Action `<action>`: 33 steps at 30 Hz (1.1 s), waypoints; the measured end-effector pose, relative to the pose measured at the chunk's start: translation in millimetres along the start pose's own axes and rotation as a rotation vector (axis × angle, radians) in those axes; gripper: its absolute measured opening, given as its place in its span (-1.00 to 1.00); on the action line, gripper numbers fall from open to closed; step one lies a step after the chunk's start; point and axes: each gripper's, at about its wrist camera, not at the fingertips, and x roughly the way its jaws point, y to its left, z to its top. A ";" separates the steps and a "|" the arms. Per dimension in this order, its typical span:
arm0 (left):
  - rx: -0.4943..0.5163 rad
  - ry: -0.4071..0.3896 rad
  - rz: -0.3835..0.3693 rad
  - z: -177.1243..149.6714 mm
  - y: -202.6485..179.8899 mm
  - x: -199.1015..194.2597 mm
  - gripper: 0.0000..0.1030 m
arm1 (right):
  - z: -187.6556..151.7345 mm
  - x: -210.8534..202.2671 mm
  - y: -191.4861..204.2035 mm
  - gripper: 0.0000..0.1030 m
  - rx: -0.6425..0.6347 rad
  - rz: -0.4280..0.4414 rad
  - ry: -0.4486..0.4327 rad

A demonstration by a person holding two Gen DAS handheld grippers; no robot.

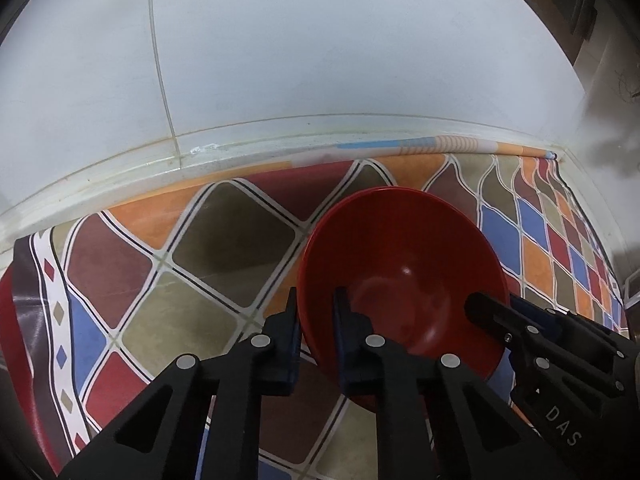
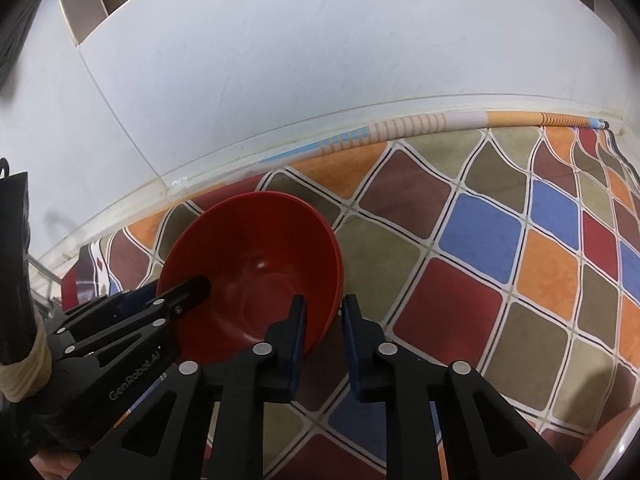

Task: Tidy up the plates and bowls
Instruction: 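Close both grippers on the red bowl rim and lift it, then carry the red bowl with both grippers over the white bowl on the stack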

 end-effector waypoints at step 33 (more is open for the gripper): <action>0.044 -0.166 -0.118 -30.6 -76.3 -134.9 -0.73 | -21.5 -128.7 -28.8 -0.69 0.020 -0.004 -0.146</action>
